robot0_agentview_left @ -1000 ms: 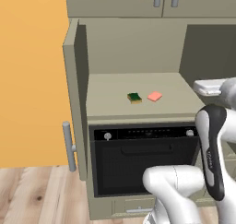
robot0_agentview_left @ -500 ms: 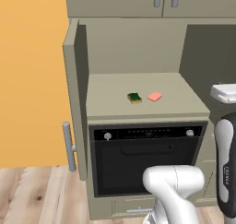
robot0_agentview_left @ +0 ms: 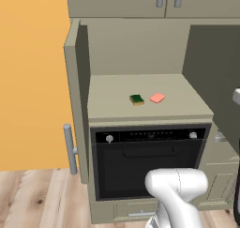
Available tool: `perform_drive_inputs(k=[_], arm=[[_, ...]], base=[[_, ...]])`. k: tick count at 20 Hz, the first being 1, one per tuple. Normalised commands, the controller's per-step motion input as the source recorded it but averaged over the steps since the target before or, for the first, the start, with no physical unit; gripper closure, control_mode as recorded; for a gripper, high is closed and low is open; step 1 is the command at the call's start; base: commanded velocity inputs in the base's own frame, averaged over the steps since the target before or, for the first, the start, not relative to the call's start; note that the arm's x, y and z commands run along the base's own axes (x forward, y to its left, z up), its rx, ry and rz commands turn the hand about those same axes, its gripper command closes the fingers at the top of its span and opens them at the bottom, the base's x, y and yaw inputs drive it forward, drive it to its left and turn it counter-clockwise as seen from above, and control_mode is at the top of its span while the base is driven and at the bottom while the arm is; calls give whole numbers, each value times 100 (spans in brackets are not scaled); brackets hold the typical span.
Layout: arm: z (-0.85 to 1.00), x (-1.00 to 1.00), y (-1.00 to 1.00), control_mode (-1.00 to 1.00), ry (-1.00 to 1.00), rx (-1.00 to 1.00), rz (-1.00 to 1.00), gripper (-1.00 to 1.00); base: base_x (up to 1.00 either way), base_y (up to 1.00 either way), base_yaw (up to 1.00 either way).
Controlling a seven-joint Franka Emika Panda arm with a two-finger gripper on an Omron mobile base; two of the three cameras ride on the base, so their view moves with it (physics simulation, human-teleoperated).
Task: Pick up the bar soap and sponge from the sink, and place them back in the cabinet, and close the cabinet doors.
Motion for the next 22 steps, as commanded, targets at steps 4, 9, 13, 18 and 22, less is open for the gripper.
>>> perform_drive_inputs(k=[4, 9, 13, 18, 22], arm=[[0, -15, -6, -100, -11, 0, 0, -100], [0, -12, -10, -100, -14, 0, -1, -100], [-1, -14, -10, -100, -14, 0, -5, -100], [0, -9, -6, -100, -9, 0, -10, -100], [-1, -5, -3, -100, -6, 0, -12, -100]], base=[[0, 0, 0], [0, 0, 0], [0, 0, 0], [0, 0, 0], [0, 0, 0]])
